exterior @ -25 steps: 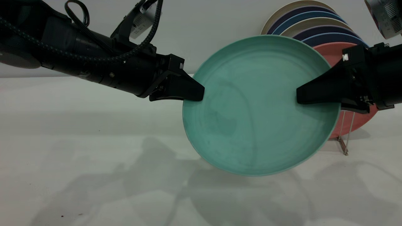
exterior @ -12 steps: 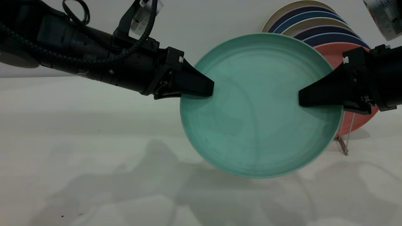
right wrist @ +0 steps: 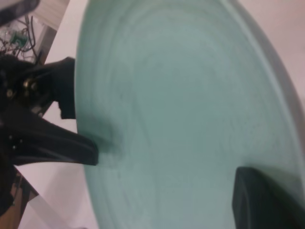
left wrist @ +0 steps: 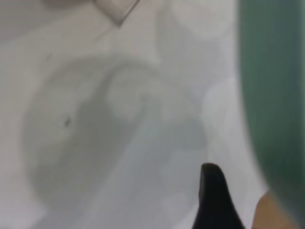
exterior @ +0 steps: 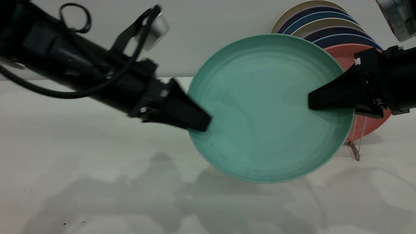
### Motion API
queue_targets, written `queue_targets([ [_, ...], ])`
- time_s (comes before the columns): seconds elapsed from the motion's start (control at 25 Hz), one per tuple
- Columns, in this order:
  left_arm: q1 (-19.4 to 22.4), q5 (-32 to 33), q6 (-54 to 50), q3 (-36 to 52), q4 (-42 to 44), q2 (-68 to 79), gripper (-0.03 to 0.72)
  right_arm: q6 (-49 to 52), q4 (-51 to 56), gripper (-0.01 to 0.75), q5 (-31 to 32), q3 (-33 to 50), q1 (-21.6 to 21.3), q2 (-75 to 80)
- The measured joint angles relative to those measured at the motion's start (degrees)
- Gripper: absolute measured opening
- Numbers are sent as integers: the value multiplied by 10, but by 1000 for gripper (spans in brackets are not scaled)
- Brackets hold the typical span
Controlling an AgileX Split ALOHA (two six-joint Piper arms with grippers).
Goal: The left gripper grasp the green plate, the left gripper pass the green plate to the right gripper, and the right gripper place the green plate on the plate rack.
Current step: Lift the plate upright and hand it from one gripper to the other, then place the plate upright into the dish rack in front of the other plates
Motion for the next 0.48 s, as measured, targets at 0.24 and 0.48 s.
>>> queue_targets([
  [0.24,76,43,-42,-2,110,-1,496,0,0,86,-8,0,1,1],
  [0.48,134,129,-46,-9,134,-1,493,-12,-3,86,-77,0,1,1],
])
